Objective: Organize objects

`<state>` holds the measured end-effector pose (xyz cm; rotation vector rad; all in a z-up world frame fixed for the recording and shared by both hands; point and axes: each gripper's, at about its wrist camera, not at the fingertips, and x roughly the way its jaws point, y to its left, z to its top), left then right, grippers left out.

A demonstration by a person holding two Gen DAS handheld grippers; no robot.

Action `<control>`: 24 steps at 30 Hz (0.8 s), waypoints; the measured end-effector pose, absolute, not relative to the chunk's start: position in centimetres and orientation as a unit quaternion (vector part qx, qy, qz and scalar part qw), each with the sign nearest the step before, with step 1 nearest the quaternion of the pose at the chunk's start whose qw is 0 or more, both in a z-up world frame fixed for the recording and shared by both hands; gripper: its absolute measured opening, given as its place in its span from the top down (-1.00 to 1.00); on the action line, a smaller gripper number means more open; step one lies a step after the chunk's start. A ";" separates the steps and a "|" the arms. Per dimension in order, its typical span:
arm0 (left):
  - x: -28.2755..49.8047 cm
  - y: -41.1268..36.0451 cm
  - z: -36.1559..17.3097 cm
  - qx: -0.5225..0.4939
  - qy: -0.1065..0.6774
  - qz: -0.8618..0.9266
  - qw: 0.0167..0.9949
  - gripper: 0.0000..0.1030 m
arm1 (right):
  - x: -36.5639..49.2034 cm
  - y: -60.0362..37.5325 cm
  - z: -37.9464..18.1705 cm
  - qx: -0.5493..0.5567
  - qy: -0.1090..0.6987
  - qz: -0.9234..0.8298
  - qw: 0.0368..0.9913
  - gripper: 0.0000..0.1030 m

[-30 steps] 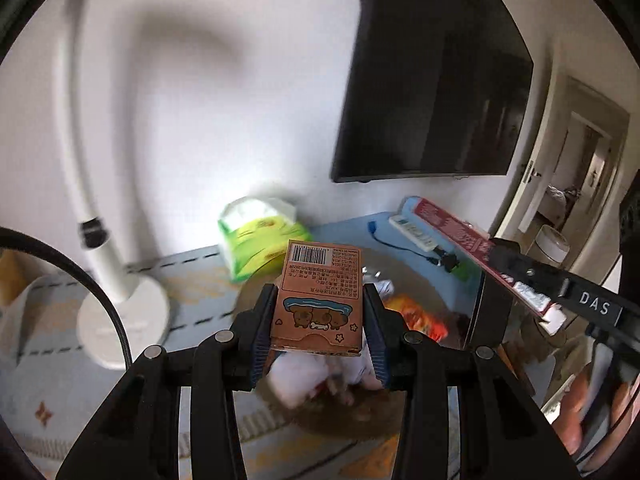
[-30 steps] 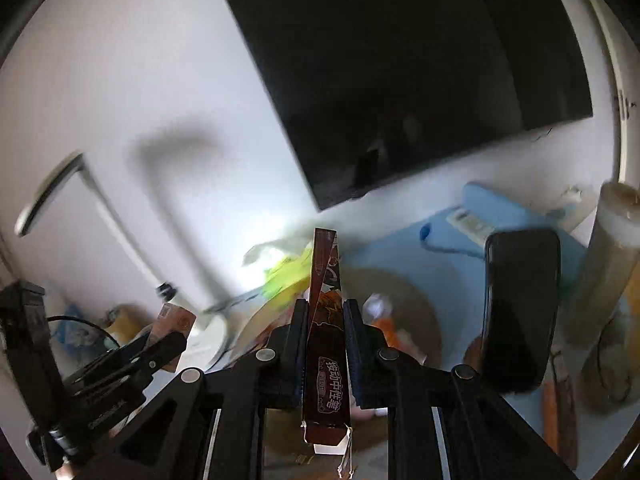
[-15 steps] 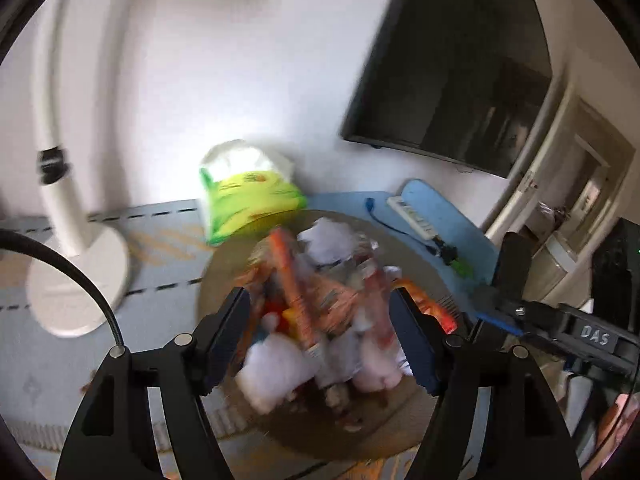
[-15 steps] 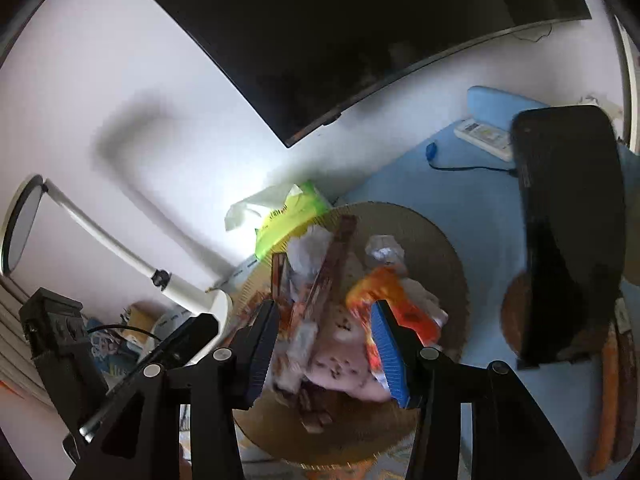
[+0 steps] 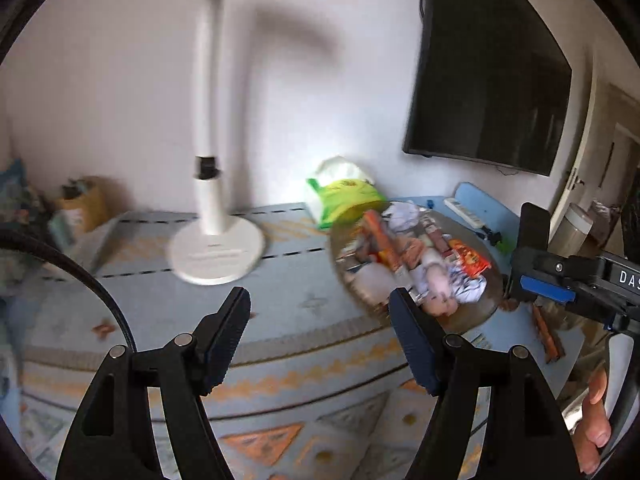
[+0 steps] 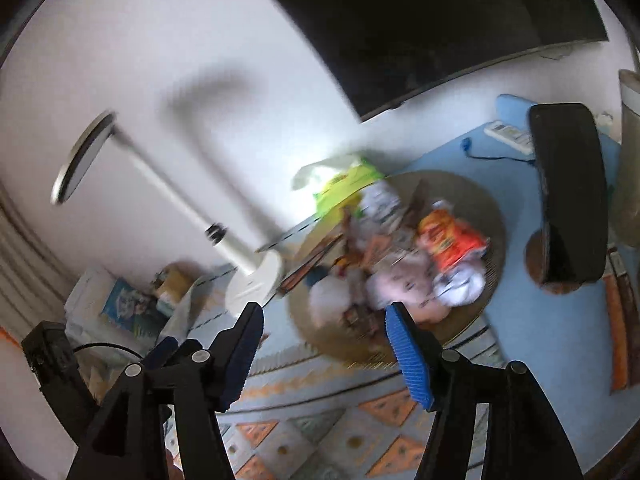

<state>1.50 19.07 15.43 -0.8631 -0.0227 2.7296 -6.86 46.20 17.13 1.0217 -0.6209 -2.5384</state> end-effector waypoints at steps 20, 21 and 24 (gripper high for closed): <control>7.1 2.9 5.6 -0.383 -0.018 0.923 -0.021 -0.36 | -1.1 32.3 9.9 0.415 -0.093 -0.884 0.195 -0.30; 6.7 2.3 4.5 -0.399 -0.019 0.917 -0.028 -0.36 | -1.2 31.9 9.2 0.415 -0.077 -0.887 0.187 -0.30; 5.3 0.3 1.8 -0.436 -0.044 0.898 -0.045 -0.36 | -1.7 31.0 6.7 0.426 -0.027 -0.891 0.153 -0.30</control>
